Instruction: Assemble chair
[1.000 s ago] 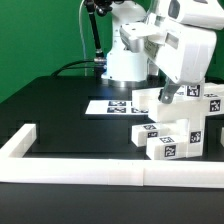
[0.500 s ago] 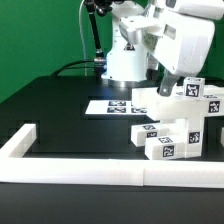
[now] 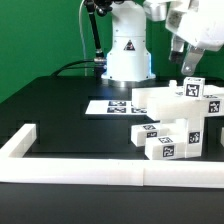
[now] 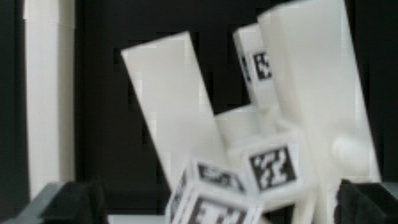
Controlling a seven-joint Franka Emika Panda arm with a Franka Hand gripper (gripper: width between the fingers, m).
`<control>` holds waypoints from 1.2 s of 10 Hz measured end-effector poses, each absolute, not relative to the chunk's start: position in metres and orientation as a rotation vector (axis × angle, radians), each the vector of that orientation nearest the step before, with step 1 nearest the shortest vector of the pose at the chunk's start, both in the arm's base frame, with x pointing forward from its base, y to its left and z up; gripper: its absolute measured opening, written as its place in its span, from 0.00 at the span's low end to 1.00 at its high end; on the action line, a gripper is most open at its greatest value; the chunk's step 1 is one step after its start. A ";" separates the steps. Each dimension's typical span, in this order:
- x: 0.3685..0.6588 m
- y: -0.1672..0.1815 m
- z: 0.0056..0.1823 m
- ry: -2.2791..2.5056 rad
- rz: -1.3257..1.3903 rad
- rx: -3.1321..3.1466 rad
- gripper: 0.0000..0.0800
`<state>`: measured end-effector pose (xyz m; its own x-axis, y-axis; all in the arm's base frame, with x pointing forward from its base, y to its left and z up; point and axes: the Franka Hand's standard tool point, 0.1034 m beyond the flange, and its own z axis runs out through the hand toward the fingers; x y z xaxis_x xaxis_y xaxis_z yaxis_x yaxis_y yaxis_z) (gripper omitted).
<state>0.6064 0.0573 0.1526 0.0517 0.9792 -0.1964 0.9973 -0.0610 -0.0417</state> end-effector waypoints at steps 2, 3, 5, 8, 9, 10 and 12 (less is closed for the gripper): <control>0.615 0.063 0.155 1.993 -0.259 2.265 0.81; 0.614 0.061 0.154 1.993 -0.263 2.266 0.81; 0.614 0.061 0.153 1.992 -0.264 2.267 0.81; 0.607 0.049 0.148 1.758 -0.199 2.445 0.81; 0.606 0.048 0.144 1.702 -0.213 2.491 0.81; 0.605 0.048 0.142 1.660 -0.240 2.521 0.81; 0.604 0.049 0.137 1.666 -0.245 2.519 0.81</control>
Offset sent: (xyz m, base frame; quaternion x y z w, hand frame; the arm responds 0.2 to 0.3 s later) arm 0.0000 0.0000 0.0000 0.0000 0.0000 0.0000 1.0000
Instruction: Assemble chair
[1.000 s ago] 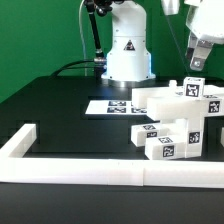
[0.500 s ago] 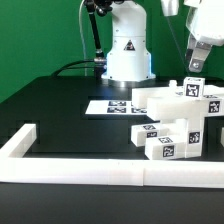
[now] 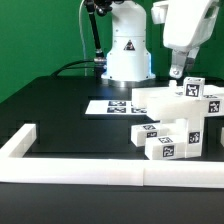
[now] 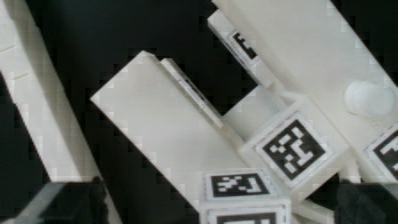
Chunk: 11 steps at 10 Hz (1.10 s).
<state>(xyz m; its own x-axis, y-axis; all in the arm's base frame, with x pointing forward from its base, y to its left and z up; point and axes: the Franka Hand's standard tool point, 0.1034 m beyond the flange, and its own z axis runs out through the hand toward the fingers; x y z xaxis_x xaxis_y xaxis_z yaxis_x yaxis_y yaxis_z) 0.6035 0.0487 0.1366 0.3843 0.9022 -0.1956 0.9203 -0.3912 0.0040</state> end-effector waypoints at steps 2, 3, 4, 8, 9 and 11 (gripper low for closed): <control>0.605 0.053 0.134 1.673 -0.246 2.516 0.81; 0.605 0.055 0.130 1.674 -0.252 2.517 0.81; 0.604 0.059 0.126 1.680 -0.256 2.514 0.81; 0.603 0.062 0.117 1.690 -0.261 2.511 0.81; 0.603 0.062 0.117 1.690 -0.261 2.511 0.65; 0.603 0.061 0.117 1.684 -0.262 2.515 0.48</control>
Offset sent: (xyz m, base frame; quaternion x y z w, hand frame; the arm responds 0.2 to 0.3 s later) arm 0.0034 0.0190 -0.0095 -0.0145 0.0070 0.0165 0.9997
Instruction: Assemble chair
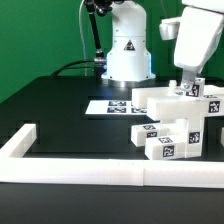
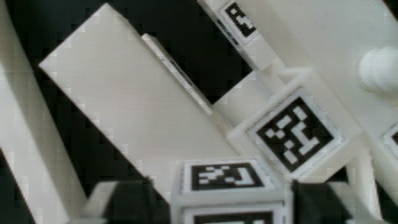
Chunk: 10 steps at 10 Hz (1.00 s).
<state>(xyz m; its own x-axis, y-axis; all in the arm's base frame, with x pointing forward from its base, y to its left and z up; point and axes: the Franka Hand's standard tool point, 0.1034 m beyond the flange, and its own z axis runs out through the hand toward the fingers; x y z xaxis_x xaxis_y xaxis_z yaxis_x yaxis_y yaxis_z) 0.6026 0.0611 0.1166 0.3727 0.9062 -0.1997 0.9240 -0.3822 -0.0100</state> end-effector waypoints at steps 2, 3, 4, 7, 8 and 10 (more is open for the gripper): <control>0.603 0.061 0.117 1.664 -0.261 2.527 0.36; 0.603 0.061 0.117 1.663 -0.261 2.527 0.36; 0.603 0.061 0.117 1.573 -0.254 2.579 0.36; 0.602 0.062 0.117 1.194 -0.232 2.755 0.36; 0.602 0.062 0.118 1.082 -0.232 2.795 0.36; 0.601 0.062 0.118 0.853 -0.223 2.865 0.36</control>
Offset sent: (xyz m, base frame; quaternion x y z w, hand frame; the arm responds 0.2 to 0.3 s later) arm 0.0000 0.0000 0.0000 0.0000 0.0000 0.1296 0.9916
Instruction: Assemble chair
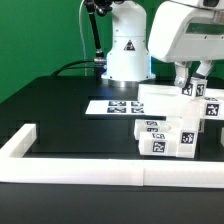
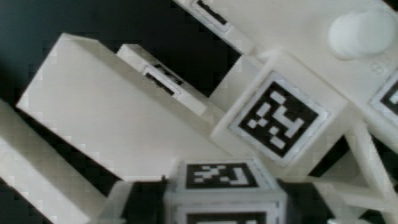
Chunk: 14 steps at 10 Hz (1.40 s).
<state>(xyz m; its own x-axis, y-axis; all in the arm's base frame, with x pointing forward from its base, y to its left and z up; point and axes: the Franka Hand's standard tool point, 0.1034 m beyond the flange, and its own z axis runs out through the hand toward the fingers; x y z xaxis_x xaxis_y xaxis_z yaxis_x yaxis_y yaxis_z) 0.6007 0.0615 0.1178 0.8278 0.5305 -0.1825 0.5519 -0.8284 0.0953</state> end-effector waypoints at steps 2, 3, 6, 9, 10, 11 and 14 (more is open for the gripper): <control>0.600 0.062 0.118 0.637 -0.211 2.915 0.50; 0.600 0.062 0.118 0.639 -0.212 2.915 0.67; 0.601 0.058 0.118 0.822 -0.220 2.876 0.80; 0.601 0.057 0.116 1.191 -0.241 2.758 0.81; 0.601 0.057 0.116 1.207 -0.242 2.752 0.81; 0.601 0.057 0.116 1.204 -0.243 2.754 0.81; 0.599 0.056 0.122 1.206 -0.240 2.752 0.81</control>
Offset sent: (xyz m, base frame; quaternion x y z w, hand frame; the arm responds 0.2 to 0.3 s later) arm 0.0000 0.0000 0.0000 0.0000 0.0000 0.0000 1.0000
